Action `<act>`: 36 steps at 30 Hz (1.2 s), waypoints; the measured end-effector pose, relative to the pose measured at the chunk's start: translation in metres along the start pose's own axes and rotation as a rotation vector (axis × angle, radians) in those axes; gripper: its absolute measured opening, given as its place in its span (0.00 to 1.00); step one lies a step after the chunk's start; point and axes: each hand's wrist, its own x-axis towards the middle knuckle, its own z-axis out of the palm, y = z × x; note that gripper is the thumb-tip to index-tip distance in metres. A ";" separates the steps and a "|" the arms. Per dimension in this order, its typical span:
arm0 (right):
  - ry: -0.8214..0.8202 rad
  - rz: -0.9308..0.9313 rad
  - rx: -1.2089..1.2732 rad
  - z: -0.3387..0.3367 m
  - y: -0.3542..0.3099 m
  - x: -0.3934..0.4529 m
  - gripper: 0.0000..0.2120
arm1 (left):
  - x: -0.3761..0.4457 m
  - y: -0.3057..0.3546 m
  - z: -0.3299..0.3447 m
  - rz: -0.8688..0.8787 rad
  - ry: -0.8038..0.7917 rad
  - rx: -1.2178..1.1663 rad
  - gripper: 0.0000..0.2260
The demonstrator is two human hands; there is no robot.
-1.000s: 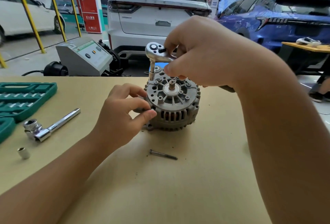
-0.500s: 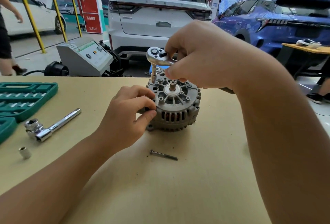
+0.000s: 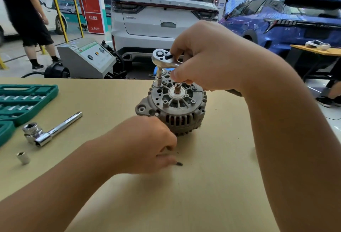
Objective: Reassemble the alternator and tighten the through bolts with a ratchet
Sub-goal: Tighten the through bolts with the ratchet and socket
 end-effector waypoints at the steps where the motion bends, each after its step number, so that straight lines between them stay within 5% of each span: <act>1: -0.001 0.002 0.002 0.000 0.001 0.000 0.12 | 0.000 0.001 0.006 -0.030 -0.109 0.019 0.16; 8: 0.055 0.061 0.261 0.005 0.015 0.006 0.08 | -0.003 -0.003 0.024 -0.174 -0.268 0.026 0.05; 16: 0.361 0.253 0.425 0.050 0.068 0.025 0.19 | -0.001 -0.002 0.036 -0.247 0.003 -0.185 0.06; 20: 0.414 0.472 0.955 0.079 0.095 0.018 0.14 | -0.005 -0.006 0.037 -0.200 0.117 -0.202 0.02; 23: 0.397 0.564 1.135 0.096 0.106 0.008 0.12 | -0.006 -0.010 0.037 -0.178 0.159 -0.209 0.02; 33: 0.319 0.556 1.106 0.117 0.098 0.004 0.18 | -0.018 -0.047 0.038 -0.246 0.234 -0.282 0.02; 36: 0.354 0.539 1.073 0.122 0.099 -0.002 0.12 | -0.020 -0.059 0.040 -0.318 0.253 -0.430 0.08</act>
